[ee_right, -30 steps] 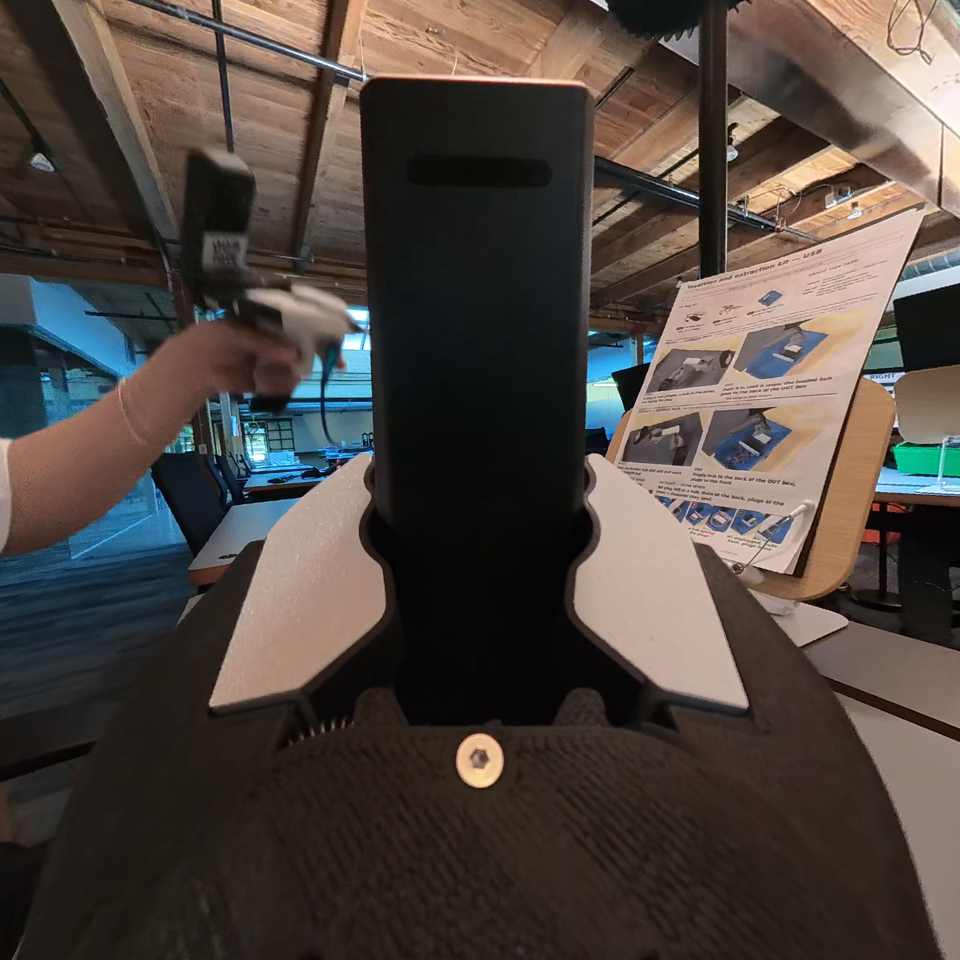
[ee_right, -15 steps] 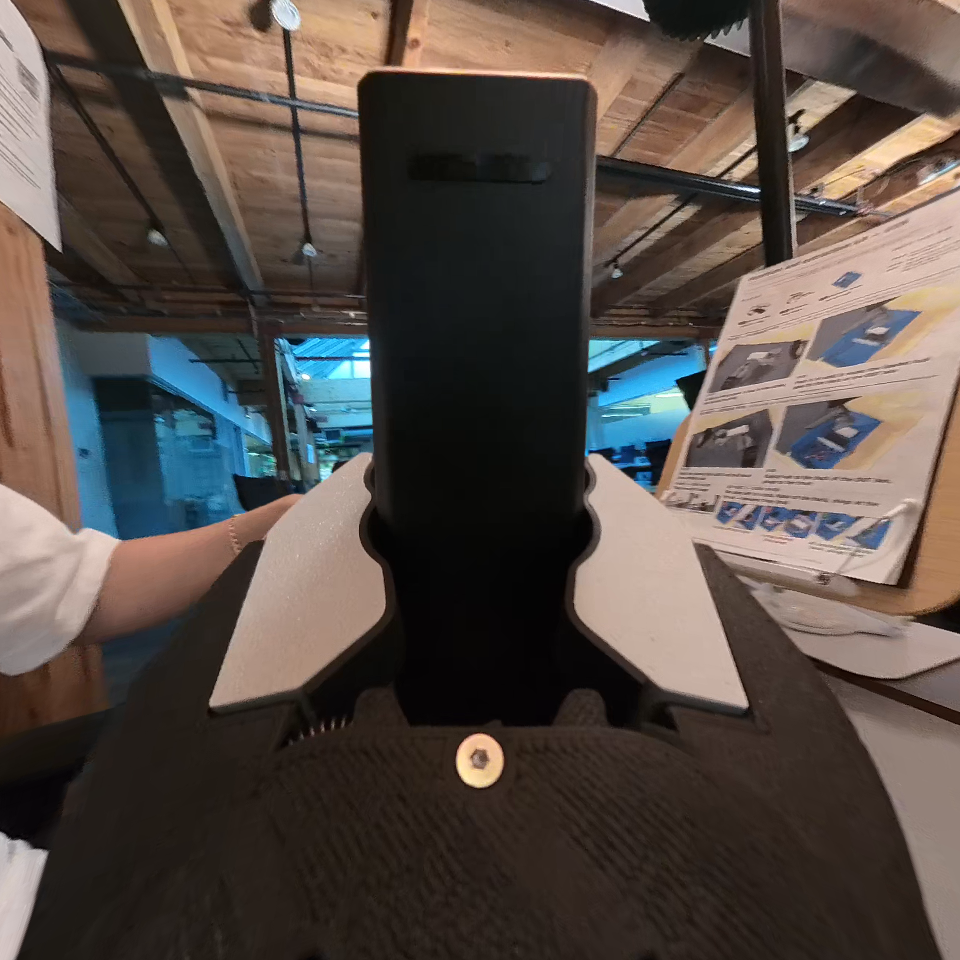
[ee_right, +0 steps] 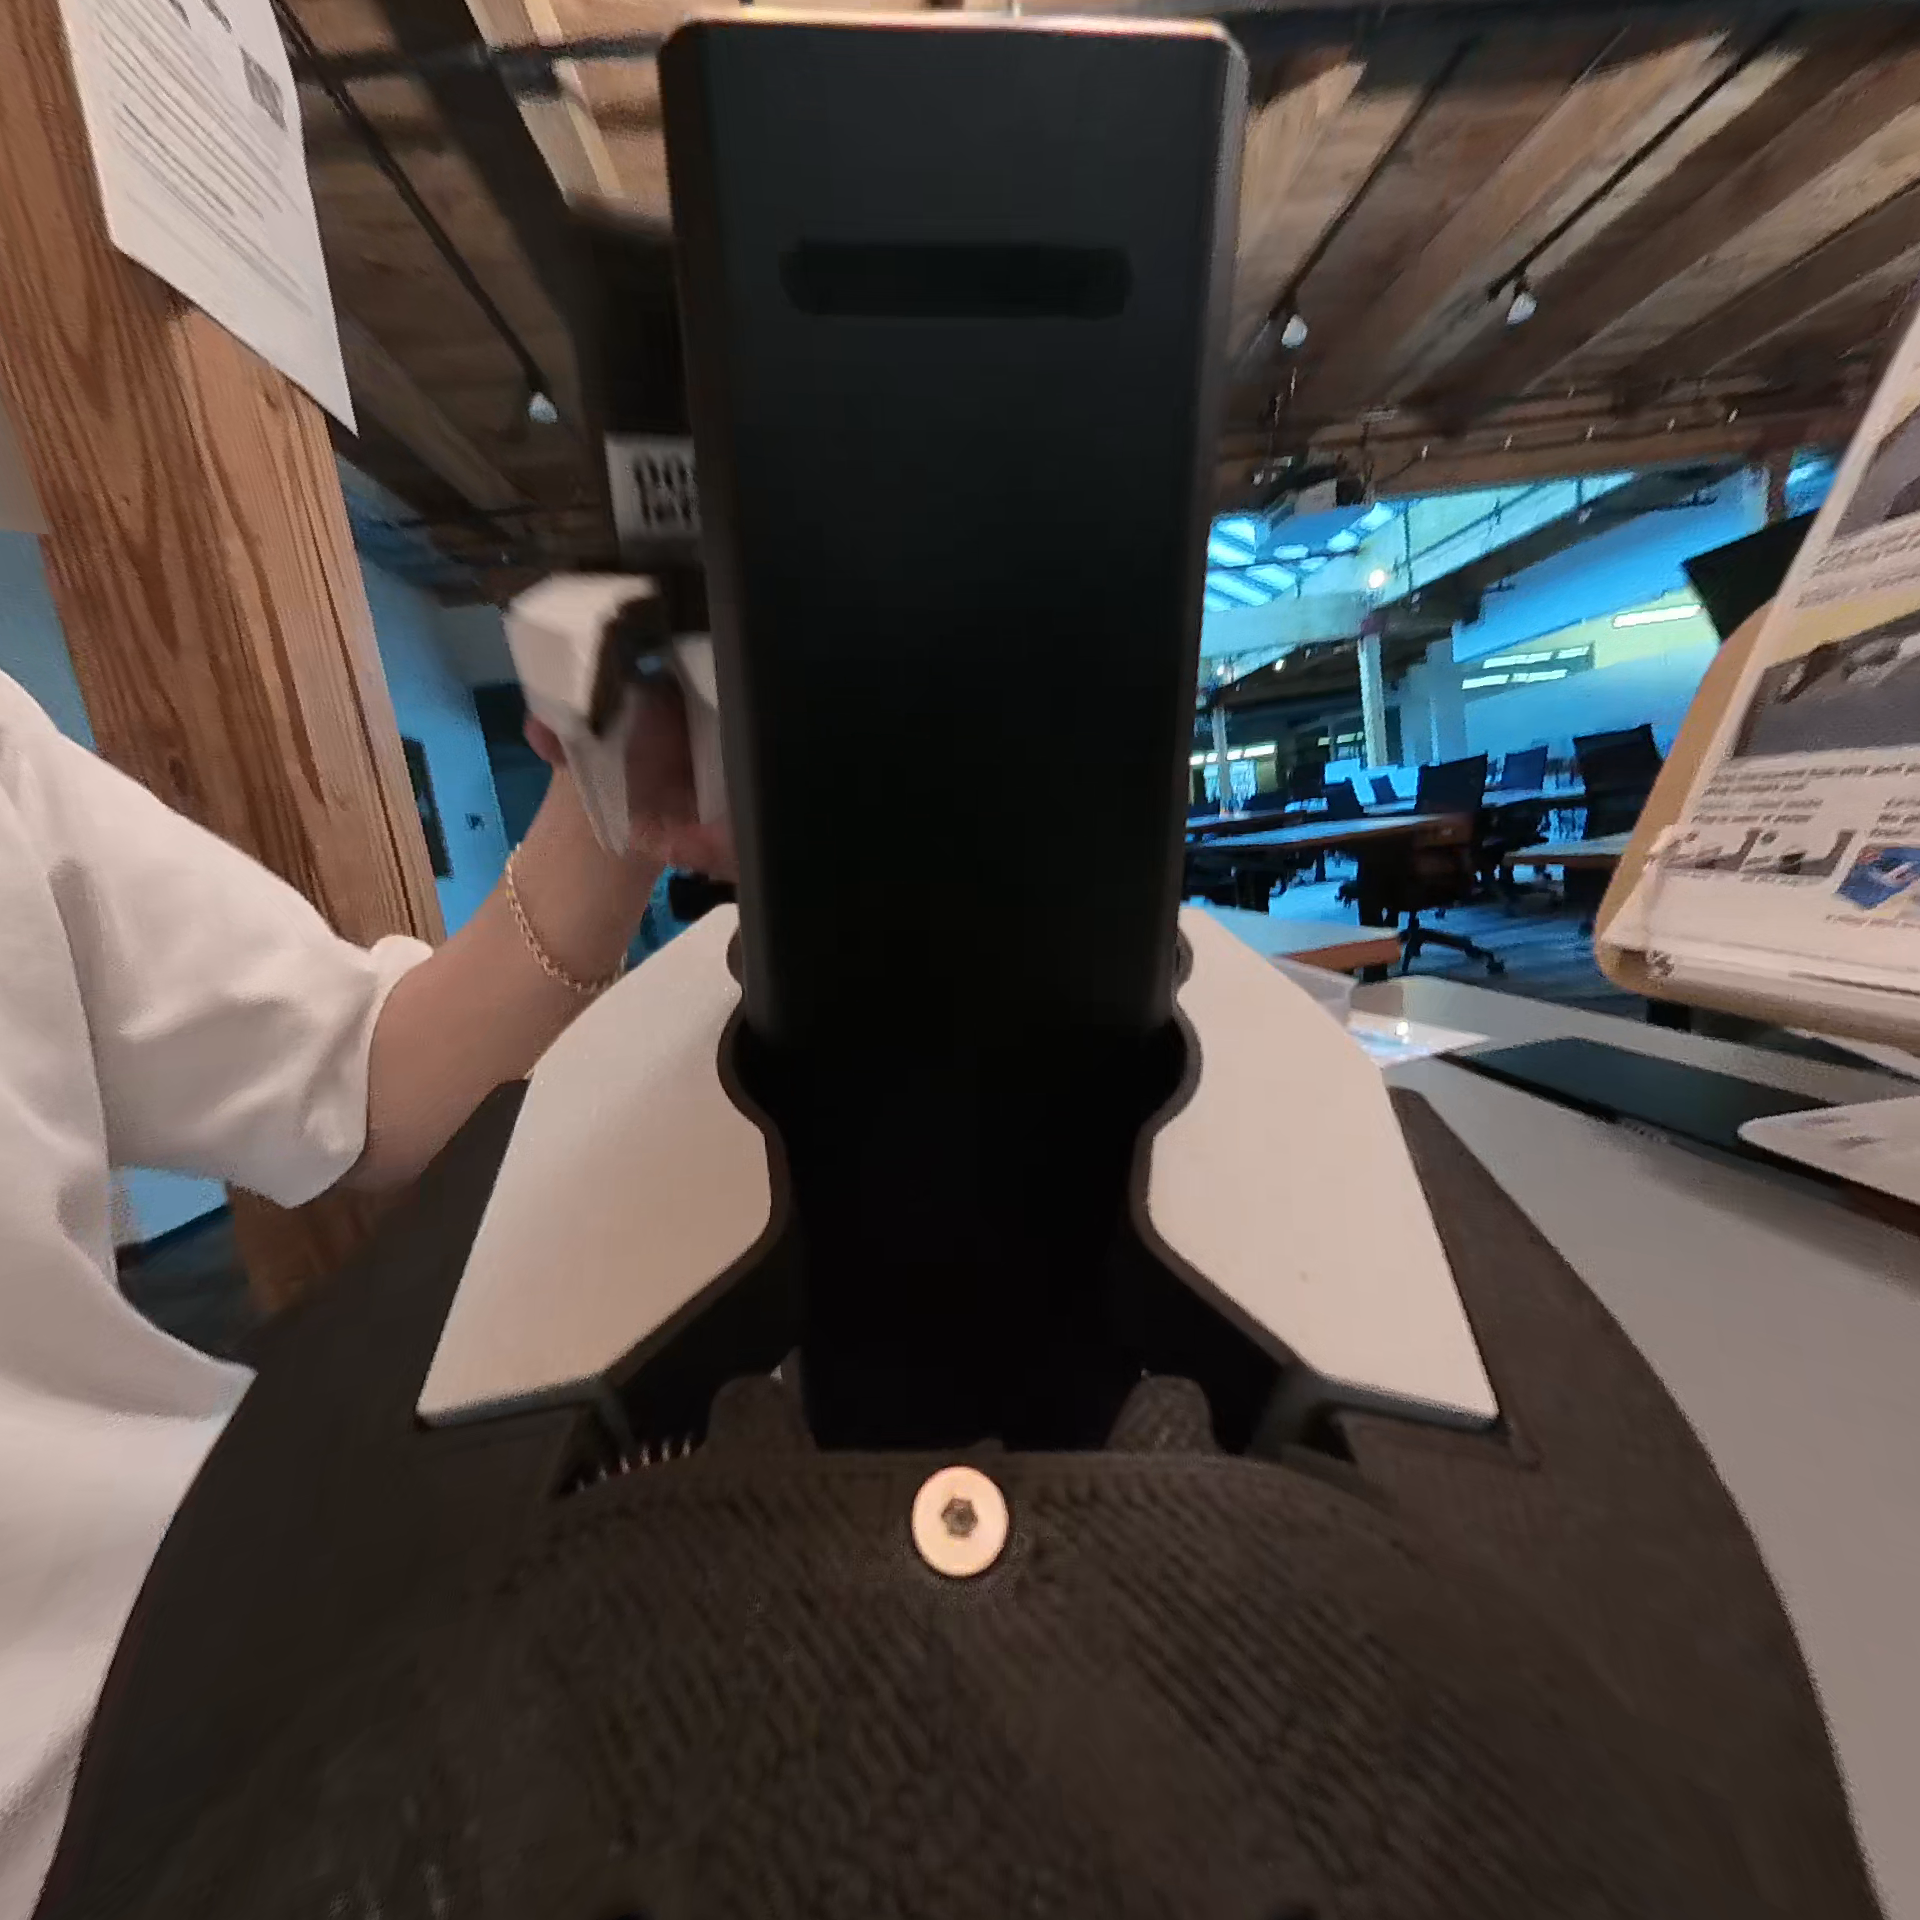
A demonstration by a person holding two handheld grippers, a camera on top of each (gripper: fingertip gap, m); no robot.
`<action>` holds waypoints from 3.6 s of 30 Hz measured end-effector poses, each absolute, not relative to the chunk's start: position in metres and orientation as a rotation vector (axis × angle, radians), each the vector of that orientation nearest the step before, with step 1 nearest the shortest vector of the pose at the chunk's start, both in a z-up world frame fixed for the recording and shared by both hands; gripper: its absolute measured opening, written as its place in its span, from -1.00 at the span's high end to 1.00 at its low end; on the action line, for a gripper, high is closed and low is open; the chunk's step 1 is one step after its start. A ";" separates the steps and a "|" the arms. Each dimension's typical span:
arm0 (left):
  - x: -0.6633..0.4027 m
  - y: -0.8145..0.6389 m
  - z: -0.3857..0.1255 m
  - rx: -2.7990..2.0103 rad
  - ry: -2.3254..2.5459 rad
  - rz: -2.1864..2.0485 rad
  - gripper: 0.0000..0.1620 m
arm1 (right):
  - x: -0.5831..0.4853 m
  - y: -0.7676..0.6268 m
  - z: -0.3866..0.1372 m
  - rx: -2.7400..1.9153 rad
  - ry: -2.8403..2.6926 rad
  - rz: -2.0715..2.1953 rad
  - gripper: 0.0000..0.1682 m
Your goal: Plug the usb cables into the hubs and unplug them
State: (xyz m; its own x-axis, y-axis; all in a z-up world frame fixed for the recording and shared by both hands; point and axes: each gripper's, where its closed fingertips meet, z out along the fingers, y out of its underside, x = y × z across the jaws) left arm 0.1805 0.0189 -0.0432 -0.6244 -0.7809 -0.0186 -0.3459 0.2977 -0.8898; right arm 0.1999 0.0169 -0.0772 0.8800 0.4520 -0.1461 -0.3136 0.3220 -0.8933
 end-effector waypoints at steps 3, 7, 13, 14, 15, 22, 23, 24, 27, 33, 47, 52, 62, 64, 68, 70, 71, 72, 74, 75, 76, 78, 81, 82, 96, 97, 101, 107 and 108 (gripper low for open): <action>0.212 -0.002 -0.042 -0.893 2.078 -1.224 -0.12 | 0.184 0.030 -0.087 -1.209 -0.187 0.495 0.14; 0.226 -0.026 -0.068 -0.877 2.192 -1.304 0.18 | 0.171 0.041 -0.097 -1.300 -0.237 0.454 0.14; 0.231 -0.032 -0.085 -0.854 2.288 -1.260 0.20 | 0.176 0.047 -0.112 -1.353 -0.220 0.421 0.14; 0.231 -0.032 -0.085 -0.859 2.300 -1.257 0.20 | 0.177 0.047 -0.112 -1.361 -0.215 0.415 0.13; 0.231 -0.032 -0.085 -0.862 2.316 -1.245 0.20 | 0.177 0.047 -0.113 -1.371 -0.220 0.394 0.11; 0.233 -0.040 -0.076 -0.866 2.329 -1.214 0.21 | 0.173 0.052 -0.109 -1.415 -0.233 0.310 0.07; 0.233 -0.040 -0.075 -0.868 2.323 -1.214 0.22 | 0.172 0.051 -0.108 -1.406 -0.237 0.323 0.08; 0.233 -0.039 -0.074 -0.872 2.316 -1.224 0.22 | 0.172 0.051 -0.107 -1.403 -0.242 0.327 0.09; 0.233 -0.040 -0.069 -0.860 2.272 -1.300 0.22 | 0.172 0.050 -0.105 -1.386 -0.237 0.344 0.10; 0.237 -0.031 -0.060 -0.824 2.116 -1.400 0.14 | 0.175 0.052 -0.104 -1.351 -0.194 0.375 0.11; 0.189 0.027 -0.139 -1.145 2.022 -1.484 0.08 | 0.230 0.016 -0.092 -1.216 -0.027 0.362 0.10; 0.179 0.019 -0.160 -1.355 1.923 -1.778 0.08 | 0.220 0.017 -0.091 -1.153 -0.058 0.449 0.13; 0.181 0.035 -0.164 -1.556 1.741 -2.077 0.18 | 0.211 0.019 -0.099 -1.202 -0.143 0.394 0.12; 0.182 0.028 -0.165 -1.576 1.747 -2.143 0.17 | 0.204 0.019 -0.092 -1.157 -0.158 0.435 0.12; 0.178 0.010 -0.152 -1.610 1.658 -2.550 0.20 | 0.192 0.019 -0.085 -1.090 -0.200 0.474 0.12; 0.178 0.002 -0.149 -1.637 1.606 -2.708 0.24 | 0.186 0.017 -0.083 -1.070 -0.233 0.482 0.12; 0.179 -0.002 -0.151 -1.649 1.606 -2.736 0.24 | 0.184 0.017 -0.082 -1.059 -0.245 0.486 0.12; 0.178 -0.007 -0.151 -1.639 1.611 -2.768 0.25 | 0.181 0.017 -0.081 -1.053 -0.255 0.493 0.12; 0.175 -0.016 -0.146 -1.575 1.609 -2.870 0.27 | 0.177 0.019 -0.083 -1.061 -0.278 0.498 0.12; 0.174 -0.019 -0.140 -1.528 1.584 -2.940 0.31 | 0.175 0.021 -0.086 -1.073 -0.291 0.489 0.12; 0.175 -0.019 -0.136 -1.511 1.541 -2.997 0.29 | 0.172 0.023 -0.089 -1.090 -0.309 0.486 0.12; 0.180 -0.018 -0.137 -1.524 1.499 -3.002 0.43 | 0.171 0.025 -0.090 -1.105 -0.310 0.463 0.12; 0.182 -0.016 -0.135 -1.446 1.453 -3.006 0.47 | 0.172 0.025 -0.091 -1.141 -0.317 0.437 0.12; 0.183 -0.013 -0.133 -1.425 1.417 -3.009 0.50 | 0.174 0.024 -0.093 -1.166 -0.315 0.415 0.13; 0.174 0.067 -0.093 -0.740 1.910 -1.979 0.66 | 0.210 0.008 -0.096 -1.303 -0.098 0.596 0.20; 0.174 0.067 -0.094 -0.699 1.948 -1.927 0.67 | 0.204 0.012 -0.101 -1.342 -0.119 0.598 0.22; 0.179 0.064 -0.096 -0.645 1.984 -1.883 0.67 | 0.190 0.035 -0.129 -1.503 -0.177 0.511 0.22; 0.179 0.064 -0.092 -0.613 1.901 -1.966 0.67 | 0.199 0.042 -0.129 -1.425 -0.117 0.483 0.47; 0.179 0.065 -0.091 -0.608 1.879 -1.998 0.67 | 0.200 0.041 -0.128 -1.402 -0.122 0.487 0.50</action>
